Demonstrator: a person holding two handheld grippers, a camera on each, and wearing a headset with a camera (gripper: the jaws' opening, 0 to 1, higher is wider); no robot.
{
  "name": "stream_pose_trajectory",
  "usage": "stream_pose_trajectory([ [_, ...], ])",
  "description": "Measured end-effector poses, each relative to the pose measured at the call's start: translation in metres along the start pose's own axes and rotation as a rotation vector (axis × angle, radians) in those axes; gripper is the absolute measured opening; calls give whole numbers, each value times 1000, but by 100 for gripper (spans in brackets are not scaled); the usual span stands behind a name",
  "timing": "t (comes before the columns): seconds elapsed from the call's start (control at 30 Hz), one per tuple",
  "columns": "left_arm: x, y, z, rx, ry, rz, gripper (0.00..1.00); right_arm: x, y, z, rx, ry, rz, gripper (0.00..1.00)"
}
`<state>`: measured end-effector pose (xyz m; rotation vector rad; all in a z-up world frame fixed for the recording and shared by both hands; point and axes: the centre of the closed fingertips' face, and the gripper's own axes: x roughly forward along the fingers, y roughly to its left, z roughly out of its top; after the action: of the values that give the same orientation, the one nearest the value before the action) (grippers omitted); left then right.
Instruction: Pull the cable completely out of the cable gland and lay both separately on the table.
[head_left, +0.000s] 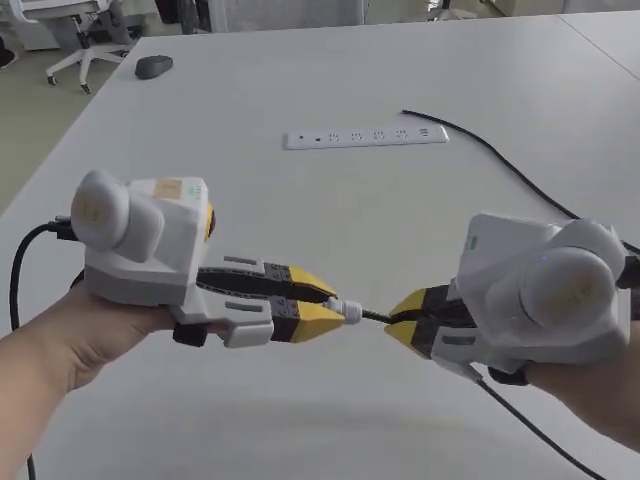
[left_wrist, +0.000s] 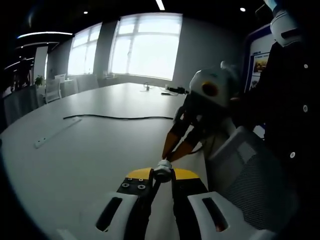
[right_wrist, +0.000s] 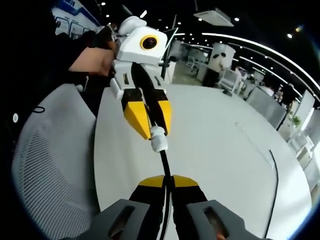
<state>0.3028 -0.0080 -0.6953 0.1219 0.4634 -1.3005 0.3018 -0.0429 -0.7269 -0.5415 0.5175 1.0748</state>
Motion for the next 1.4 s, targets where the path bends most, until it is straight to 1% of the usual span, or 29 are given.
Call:
stream_pose_trajectory([
  [0.37,-4,4,1,-1,-5,14,15,-13,-14,-27,68,31,-43,0],
  [0.7,-6,5,1,-6,-6,22,15,-15,-20,-42,105,62,-59,0],
  [0.73,-6,5,1,-8,-6,22,15,-15,-21,-45,119,70,-56,0],
  [1.0,-9,8,0,-4,-3,30,15,-17,-24,-55,138,91,-62,0],
  [1.07,-8,7,0,1,-1,29,15,-16,-23,-60,148,114,-56,0],
  [1.17,-9,8,0,0,0,31,15,-14,-21,-63,158,124,-47,0],
  [1.4,-8,10,0,-6,-3,36,15,-12,-20,-64,132,134,-46,0],
])
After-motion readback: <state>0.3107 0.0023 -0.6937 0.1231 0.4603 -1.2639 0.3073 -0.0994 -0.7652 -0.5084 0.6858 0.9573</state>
